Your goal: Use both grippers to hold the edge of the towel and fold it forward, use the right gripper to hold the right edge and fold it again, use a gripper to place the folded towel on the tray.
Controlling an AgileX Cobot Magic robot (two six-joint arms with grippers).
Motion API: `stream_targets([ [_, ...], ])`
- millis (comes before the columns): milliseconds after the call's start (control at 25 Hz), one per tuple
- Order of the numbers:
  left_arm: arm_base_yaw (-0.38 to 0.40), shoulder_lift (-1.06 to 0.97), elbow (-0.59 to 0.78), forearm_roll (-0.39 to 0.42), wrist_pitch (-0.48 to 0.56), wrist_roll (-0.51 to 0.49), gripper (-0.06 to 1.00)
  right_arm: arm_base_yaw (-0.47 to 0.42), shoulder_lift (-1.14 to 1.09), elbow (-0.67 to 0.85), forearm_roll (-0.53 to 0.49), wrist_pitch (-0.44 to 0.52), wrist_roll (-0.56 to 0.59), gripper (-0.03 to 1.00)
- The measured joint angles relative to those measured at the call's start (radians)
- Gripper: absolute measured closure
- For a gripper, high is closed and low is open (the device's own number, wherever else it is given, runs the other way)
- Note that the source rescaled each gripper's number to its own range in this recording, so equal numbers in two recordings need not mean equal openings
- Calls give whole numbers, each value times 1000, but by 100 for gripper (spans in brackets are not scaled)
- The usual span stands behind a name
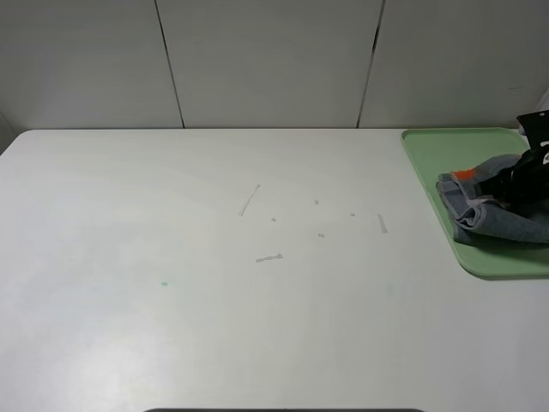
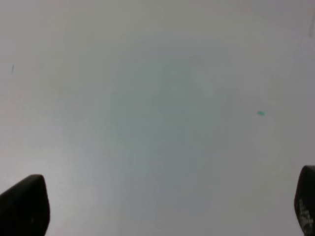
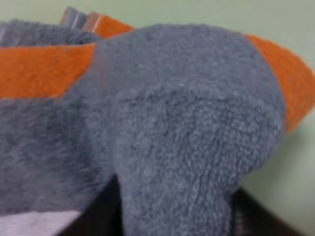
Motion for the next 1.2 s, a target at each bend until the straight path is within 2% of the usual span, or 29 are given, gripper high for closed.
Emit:
stream_targets([
  [80,0,0,0,0,0,0,-6,0,0,0,0,-34,9,16],
  [120,0,0,0,0,0,0,-6,0,0,0,0,-49,18,8],
  [240,0,0,0,0,0,0,-6,0,0,0,0,-65,34,-1],
  [720,0,0,0,0,0,0,-6,0,-41,0,-2,-78,37,-3],
  [920,0,0,0,0,0,0,-6,0,-109,0,-2,-49,43,-3],
  [1200,0,0,0,0,0,0,-6,0,-254,53,-2,-7,152,-3],
])
